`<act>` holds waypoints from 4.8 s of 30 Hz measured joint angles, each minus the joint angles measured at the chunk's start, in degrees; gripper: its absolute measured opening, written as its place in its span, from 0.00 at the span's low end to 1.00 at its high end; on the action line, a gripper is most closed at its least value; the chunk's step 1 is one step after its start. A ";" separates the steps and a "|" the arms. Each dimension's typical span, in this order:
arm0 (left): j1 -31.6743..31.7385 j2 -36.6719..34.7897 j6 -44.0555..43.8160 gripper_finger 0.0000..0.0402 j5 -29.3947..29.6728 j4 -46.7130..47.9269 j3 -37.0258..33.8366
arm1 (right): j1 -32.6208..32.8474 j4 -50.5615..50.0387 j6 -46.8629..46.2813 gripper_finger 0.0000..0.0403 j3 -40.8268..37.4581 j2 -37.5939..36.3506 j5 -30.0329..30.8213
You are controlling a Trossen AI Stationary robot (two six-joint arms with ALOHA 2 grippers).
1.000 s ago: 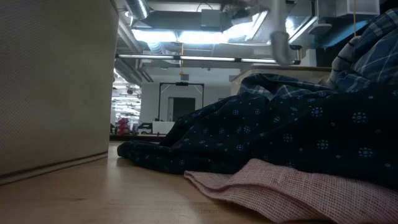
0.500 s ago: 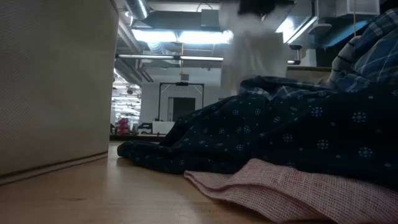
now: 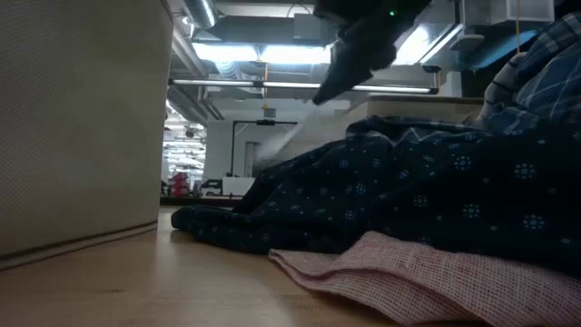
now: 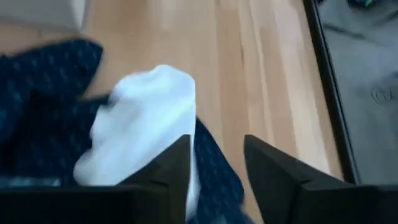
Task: Sort clothes
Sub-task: Put the white sock into the top laundry organizer
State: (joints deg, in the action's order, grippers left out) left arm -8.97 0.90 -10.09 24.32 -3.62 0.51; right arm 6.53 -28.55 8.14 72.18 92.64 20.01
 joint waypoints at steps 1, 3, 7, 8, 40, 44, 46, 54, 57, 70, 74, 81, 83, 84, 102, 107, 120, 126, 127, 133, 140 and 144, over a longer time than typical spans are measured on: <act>0.00 0.01 0.00 0.05 0.00 0.00 0.00 | 0.10 -3.83 -0.83 0.42 1.93 -0.21 -0.02; 0.00 0.00 0.00 0.05 0.00 0.00 0.00 | 1.13 -13.50 -5.62 0.47 5.99 -1.11 -0.97; 0.01 -0.02 0.02 0.05 0.00 0.00 0.00 | 3.71 -23.87 -14.85 0.54 10.08 -1.55 -4.13; 0.01 0.01 0.05 0.05 0.00 0.00 0.01 | 4.43 -23.91 -15.59 0.55 9.77 -1.50 -3.97; 0.00 0.71 -0.24 0.05 0.02 0.00 0.00 | -5.07 3.57 -18.25 0.35 -9.55 7.86 -1.68; 0.00 0.71 -0.28 0.05 0.02 0.00 0.00 | -5.06 3.38 -15.70 0.14 -9.63 7.70 -0.03; 0.01 0.71 -0.31 0.05 0.02 0.00 0.00 | -5.03 2.79 -14.89 0.04 -9.63 6.72 0.38; 0.02 0.71 -0.32 0.05 0.02 -0.01 0.01 | -5.05 2.46 -14.07 0.02 -9.46 -2.75 0.55; 0.00 0.71 -0.36 0.05 0.02 -0.01 0.00 | -5.05 1.06 -13.29 0.02 -7.91 -6.56 1.37; 0.00 0.70 -0.42 0.05 0.07 -0.04 0.00 | -6.71 -0.22 0.50 0.02 6.51 -11.80 7.73; 0.00 0.71 -0.77 0.05 0.07 -0.03 0.00 | -8.95 0.01 2.81 0.02 10.75 -11.82 8.20; 0.02 0.71 -1.83 0.05 0.09 -0.05 0.00 | -13.64 -5.70 7.31 0.03 20.31 -11.80 13.60; 0.00 0.71 -1.90 0.05 0.11 -0.06 0.02 | -15.08 -8.56 7.69 0.03 23.07 -11.82 15.21; 0.02 0.71 -1.91 0.05 0.11 -0.07 0.00 | -15.90 -10.11 7.76 0.03 24.22 -12.08 15.81; 0.00 0.71 -1.95 0.05 0.16 -0.07 0.00 | -36.53 -31.90 -0.15 0.03 25.73 -20.60 8.96; 0.00 0.71 -1.95 0.05 0.15 -0.07 0.00 | -41.93 -30.69 -0.59 0.04 18.42 -20.54 4.75; 0.00 0.71 -2.72 0.05 0.17 -0.15 0.00 | -45.55 -8.13 -3.53 0.04 -8.56 -20.10 -4.68; 0.02 0.71 -2.49 0.05 0.26 -0.28 0.00 | -45.55 -2.54 -8.11 0.04 -18.01 -19.98 -7.03; 0.00 0.71 -2.53 0.05 0.24 -0.26 0.00 | -45.55 -2.18 -8.82 0.04 -19.19 -19.98 -7.60; 0.00 0.71 -1.90 0.05 0.31 -0.41 0.00 | -45.55 1.05 -11.39 0.04 -24.66 -19.98 -8.66; 0.02 0.71 -3.12 0.05 0.35 -0.33 0.02 | -45.55 2.46 -12.86 0.05 -26.13 -19.98 -9.84; 0.01 0.71 -3.73 0.05 0.37 -0.29 0.01 | -45.55 1.73 -12.38 0.15 -26.12 -19.98 -11.56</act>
State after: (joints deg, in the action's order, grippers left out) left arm -8.97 1.61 -13.81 24.68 -3.91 0.52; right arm -39.03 -26.81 -4.24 46.06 72.66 8.45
